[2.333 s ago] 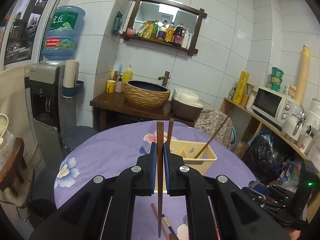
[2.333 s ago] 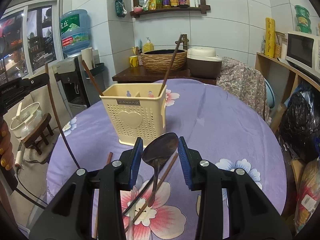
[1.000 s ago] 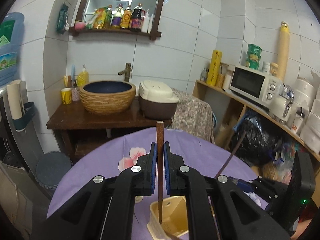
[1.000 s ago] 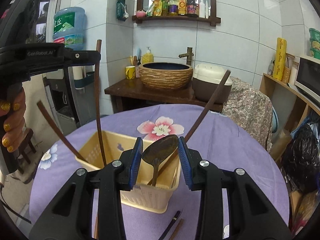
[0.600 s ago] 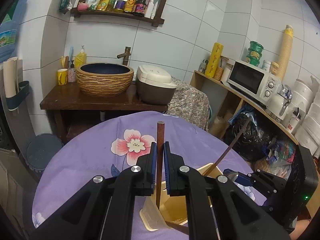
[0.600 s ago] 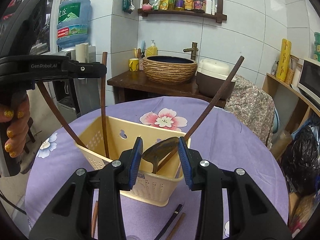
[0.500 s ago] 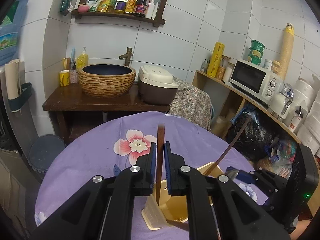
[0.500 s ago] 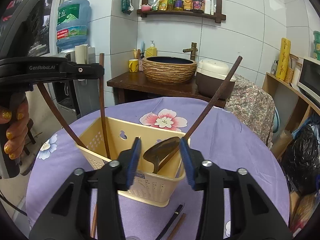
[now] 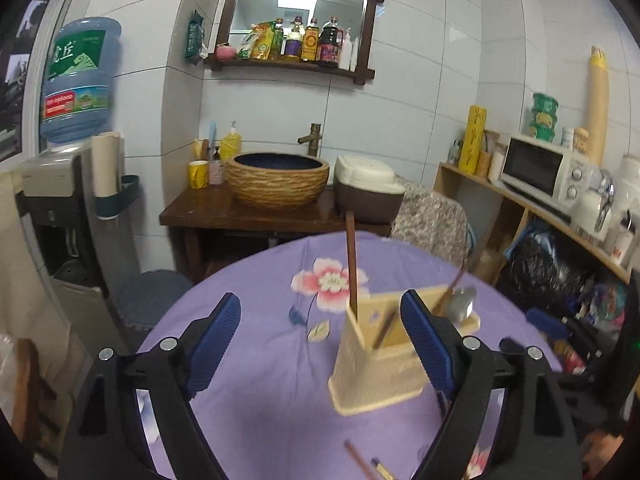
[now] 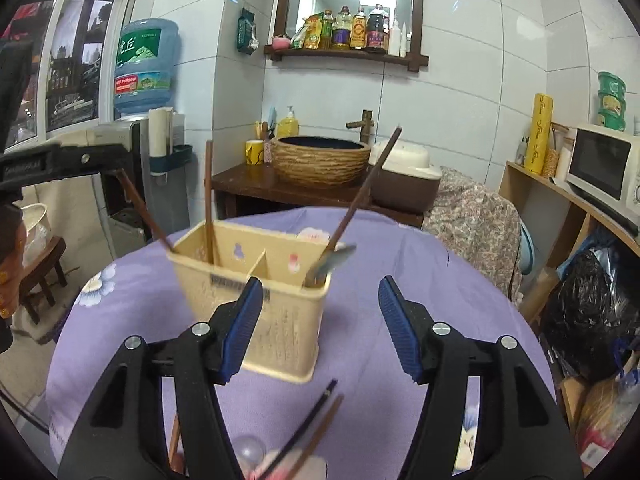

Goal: Organize utensils
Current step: 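Move both open tools back toward the remaining utensils on the table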

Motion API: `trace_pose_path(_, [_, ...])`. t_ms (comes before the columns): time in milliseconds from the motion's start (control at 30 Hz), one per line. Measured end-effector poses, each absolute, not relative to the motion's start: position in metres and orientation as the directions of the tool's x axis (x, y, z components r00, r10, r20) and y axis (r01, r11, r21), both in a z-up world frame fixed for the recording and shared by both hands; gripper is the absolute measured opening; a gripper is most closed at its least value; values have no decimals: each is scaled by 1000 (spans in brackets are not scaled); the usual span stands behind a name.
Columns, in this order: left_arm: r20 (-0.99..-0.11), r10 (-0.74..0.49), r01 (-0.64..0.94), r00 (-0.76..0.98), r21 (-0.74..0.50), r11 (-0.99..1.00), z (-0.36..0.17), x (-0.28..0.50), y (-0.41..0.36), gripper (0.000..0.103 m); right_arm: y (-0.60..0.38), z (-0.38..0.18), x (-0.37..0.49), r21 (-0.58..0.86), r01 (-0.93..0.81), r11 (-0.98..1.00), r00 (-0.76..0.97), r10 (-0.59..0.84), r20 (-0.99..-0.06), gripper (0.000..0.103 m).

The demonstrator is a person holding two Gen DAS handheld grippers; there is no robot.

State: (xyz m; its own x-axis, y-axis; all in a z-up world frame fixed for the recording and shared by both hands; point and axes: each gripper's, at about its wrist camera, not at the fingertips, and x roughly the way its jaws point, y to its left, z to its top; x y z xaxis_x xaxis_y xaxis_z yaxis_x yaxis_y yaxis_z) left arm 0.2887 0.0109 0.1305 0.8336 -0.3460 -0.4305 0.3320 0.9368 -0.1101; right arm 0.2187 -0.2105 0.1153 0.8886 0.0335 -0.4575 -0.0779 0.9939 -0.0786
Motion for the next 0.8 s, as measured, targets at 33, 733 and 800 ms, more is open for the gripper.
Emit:
trace_pose_path(33, [-444,-336,327,830,-99,940,124,281,11,81,-212,110,212,-78,-82,994,879,35,-476,61])
trace_pose_path(733, [-730,-283,181,622,-217,959,-28,204,16,33,-157,11,132,95,-301,949,655,278,-703,43])
trace_pose_path(800, [-729,-280,184,625,-211,960,-26,201,19,33,-141,7,133,95,-331,939,632,295,-717,38])
